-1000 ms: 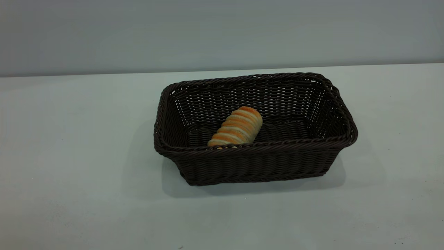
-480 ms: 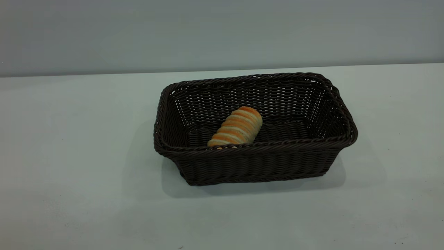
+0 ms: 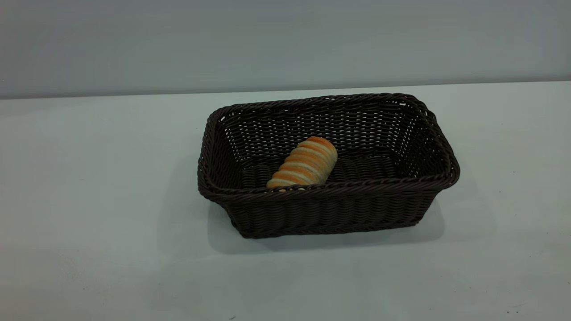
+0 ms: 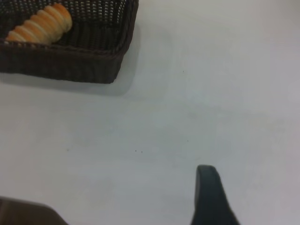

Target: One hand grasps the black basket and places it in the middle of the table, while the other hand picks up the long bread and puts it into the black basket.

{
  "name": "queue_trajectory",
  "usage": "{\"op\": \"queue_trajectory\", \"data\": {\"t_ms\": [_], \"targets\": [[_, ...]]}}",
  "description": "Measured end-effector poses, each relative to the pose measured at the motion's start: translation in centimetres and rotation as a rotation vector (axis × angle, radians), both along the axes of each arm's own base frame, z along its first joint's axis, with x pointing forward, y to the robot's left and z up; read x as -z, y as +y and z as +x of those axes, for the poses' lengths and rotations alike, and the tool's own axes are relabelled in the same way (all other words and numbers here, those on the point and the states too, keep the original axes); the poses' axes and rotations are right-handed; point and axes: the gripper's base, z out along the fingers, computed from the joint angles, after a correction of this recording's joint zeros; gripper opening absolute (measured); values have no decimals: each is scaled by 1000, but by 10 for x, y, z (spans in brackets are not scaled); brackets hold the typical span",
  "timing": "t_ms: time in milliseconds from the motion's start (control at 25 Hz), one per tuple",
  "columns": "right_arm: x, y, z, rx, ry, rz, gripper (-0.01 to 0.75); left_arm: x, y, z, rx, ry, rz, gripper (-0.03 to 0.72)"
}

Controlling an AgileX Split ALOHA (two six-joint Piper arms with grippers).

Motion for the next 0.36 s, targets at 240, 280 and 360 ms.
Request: {"op": "queue_trajectory", "data": {"t_ms": [240, 280, 360], "targets": [[0, 0, 0, 0, 0, 0, 453, 0, 0, 0, 0, 0, 0, 589], [0, 0, 0, 0, 0, 0, 451, 0, 0, 0, 0, 0, 0, 589], [0, 0, 0, 0, 0, 0, 443, 0, 0, 0, 0, 0, 0, 589]]}}
